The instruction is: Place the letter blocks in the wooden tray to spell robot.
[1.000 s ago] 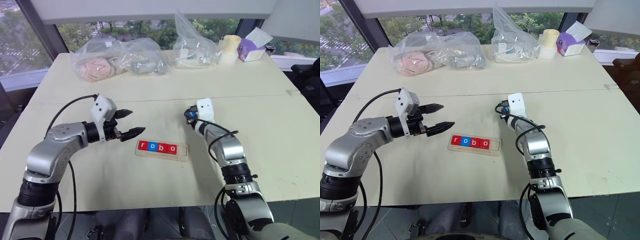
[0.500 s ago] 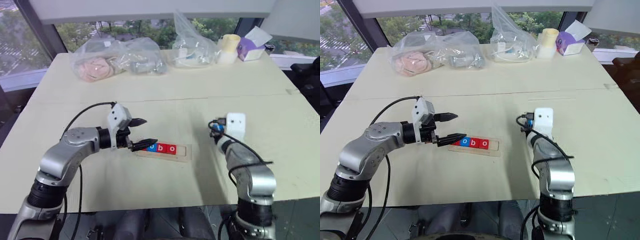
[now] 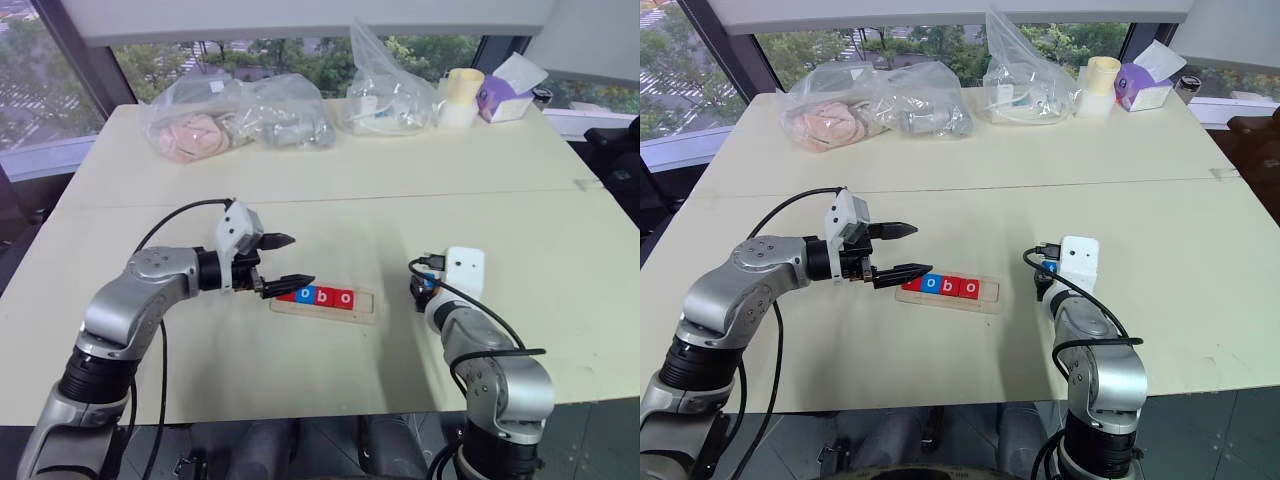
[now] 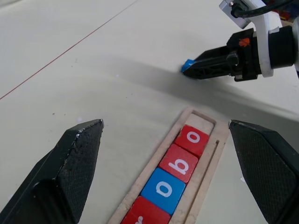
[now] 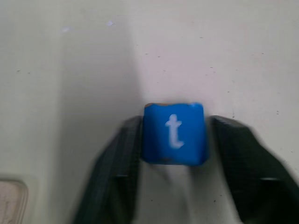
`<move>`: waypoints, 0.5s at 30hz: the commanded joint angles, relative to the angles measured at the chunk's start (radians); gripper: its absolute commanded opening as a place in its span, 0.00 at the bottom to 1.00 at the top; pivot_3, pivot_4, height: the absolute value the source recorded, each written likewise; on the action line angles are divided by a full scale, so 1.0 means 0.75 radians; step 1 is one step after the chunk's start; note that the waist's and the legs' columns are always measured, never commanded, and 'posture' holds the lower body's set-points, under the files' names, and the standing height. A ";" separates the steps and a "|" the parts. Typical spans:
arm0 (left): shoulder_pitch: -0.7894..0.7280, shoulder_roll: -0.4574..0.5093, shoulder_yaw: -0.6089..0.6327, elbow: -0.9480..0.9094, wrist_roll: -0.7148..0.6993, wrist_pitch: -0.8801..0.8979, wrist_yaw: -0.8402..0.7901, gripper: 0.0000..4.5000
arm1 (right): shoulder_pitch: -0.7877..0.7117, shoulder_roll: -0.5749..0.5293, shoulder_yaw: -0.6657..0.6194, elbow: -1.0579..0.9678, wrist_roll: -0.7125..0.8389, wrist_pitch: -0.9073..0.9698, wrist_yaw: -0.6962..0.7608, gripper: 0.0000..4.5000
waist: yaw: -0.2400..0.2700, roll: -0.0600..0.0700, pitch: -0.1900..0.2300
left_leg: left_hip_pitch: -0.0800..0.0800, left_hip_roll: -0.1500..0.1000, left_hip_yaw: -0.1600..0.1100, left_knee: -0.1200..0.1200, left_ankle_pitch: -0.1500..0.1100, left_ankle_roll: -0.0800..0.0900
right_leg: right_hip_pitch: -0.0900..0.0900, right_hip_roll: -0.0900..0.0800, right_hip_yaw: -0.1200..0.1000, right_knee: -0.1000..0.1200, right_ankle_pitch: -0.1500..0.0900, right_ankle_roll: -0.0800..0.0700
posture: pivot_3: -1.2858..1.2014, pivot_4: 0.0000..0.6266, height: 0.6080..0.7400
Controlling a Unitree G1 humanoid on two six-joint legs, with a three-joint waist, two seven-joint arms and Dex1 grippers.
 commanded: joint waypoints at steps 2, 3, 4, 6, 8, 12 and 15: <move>-0.011 0.001 0.006 -0.023 0.002 -0.023 -0.004 1.00 | -0.031 -0.027 0.018 -0.032 -0.003 -0.011 0.015 0.99 | -0.001 0.000 0.000 | 0.000 0.000 0.000 0.000 0.000 0.000 | 0.000 0.000 0.000 0.000 0.000 0.000 | 0.52 0.24 1.00; -0.008 0.001 0.008 -0.025 0.003 -0.024 -0.003 1.00 | -0.036 -0.053 0.024 -0.043 -0.005 -0.026 0.026 0.99 | -0.001 0.000 0.000 | 0.000 0.000 0.000 0.000 0.000 0.000 | 0.000 0.000 0.000 0.000 0.000 0.000 | 0.52 0.24 1.00; -0.006 0.002 0.009 -0.025 0.004 -0.024 -0.004 1.00 | -0.043 -0.072 0.021 -0.056 -0.001 -0.049 0.040 0.99 | -0.002 0.000 0.000 | 0.000 0.000 0.000 0.000 0.000 0.000 | 0.000 0.000 0.000 0.000 0.000 0.000 | 0.52 0.24 1.00; -0.004 0.014 0.017 -0.028 -0.005 -0.021 -0.019 1.00 | -0.061 -0.132 -0.001 -0.077 0.028 -0.138 0.107 0.99 | -0.002 0.000 0.000 | 0.000 0.000 0.000 0.000 0.000 0.000 | 0.000 0.000 0.000 0.000 0.000 0.000 | 0.52 0.24 1.00; 0.001 0.044 0.021 -0.044 -0.022 -0.014 -0.062 1.00 | -0.070 -0.247 -0.029 -0.054 0.081 -0.269 0.254 0.99 | -0.002 0.000 0.000 | 0.000 0.000 0.000 0.000 0.000 0.000 | 0.000 0.000 0.000 0.000 0.000 0.000 | 0.52 0.24 1.00; -0.002 0.127 0.015 -0.075 -0.057 -0.003 -0.180 1.00 | -0.032 -0.618 -0.121 0.091 0.357 -0.498 0.878 0.99 | -0.003 -0.001 0.001 | -0.001 0.000 0.002 0.000 0.000 0.000 | 0.001 0.000 -0.001 -0.002 -0.001 0.001 | 0.52 0.24 1.00; -0.017 0.187 -0.003 -0.090 -0.077 0.012 -0.265 1.00 | 0.020 -0.904 -0.103 0.234 0.422 -0.763 1.302 0.99 | 0.001 -0.001 0.003 | -0.001 0.000 0.003 0.001 -0.001 0.002 | 0.004 -0.001 -0.002 -0.004 -0.002 0.003 | 0.52 0.24 1.00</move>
